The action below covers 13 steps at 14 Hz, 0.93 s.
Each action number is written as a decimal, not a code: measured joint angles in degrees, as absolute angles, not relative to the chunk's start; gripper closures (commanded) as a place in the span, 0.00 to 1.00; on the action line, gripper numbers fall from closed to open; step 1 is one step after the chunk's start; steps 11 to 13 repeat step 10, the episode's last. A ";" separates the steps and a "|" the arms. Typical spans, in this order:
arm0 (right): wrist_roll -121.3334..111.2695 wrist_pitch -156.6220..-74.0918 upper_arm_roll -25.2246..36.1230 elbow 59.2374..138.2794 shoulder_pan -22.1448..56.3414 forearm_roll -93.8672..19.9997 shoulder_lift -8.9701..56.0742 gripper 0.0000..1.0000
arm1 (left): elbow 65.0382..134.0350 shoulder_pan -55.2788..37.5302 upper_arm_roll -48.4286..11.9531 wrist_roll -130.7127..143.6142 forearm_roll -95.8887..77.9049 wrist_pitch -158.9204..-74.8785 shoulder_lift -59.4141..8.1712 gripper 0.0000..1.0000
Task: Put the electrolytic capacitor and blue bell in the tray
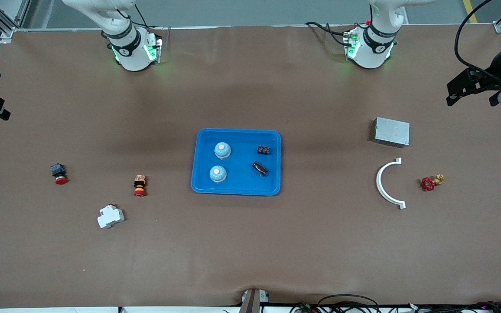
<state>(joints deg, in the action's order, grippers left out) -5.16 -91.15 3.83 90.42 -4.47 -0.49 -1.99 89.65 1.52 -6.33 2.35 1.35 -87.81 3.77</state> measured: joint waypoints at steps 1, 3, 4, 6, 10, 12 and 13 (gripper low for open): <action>-4.67 -91.19 3.78 90.60 -4.47 -0.49 -2.18 0.00 | 89.59 1.52 -6.33 2.36 1.33 -87.81 3.77 0.00; -4.28 -91.24 3.60 90.79 -4.47 -0.49 -2.46 0.00 | 89.53 1.62 -6.33 2.44 0.40 -87.81 3.77 0.00; -4.13 -91.25 3.53 90.81 -4.47 -0.49 -2.52 0.00 | 89.52 1.75 -6.29 2.56 -1.05 -87.81 3.77 0.00; -4.00 -91.28 3.49 90.85 -4.47 -0.49 -2.55 0.00 | 89.49 1.95 -6.09 2.61 -2.36 -87.56 3.77 0.00; -3.97 -91.30 3.48 90.98 -4.47 -0.49 -2.55 0.00 | 88.20 2.28 -5.77 2.61 -2.33 -85.83 3.77 0.00; -3.97 -91.30 3.48 90.98 -4.47 -0.49 -2.55 0.00 | 88.20 2.28 -5.77 2.61 -2.33 -85.83 3.77 0.00; -3.97 -91.30 3.48 90.98 -4.47 -0.49 -2.55 0.00 | 88.20 2.28 -5.77 2.61 -2.33 -85.83 3.77 0.00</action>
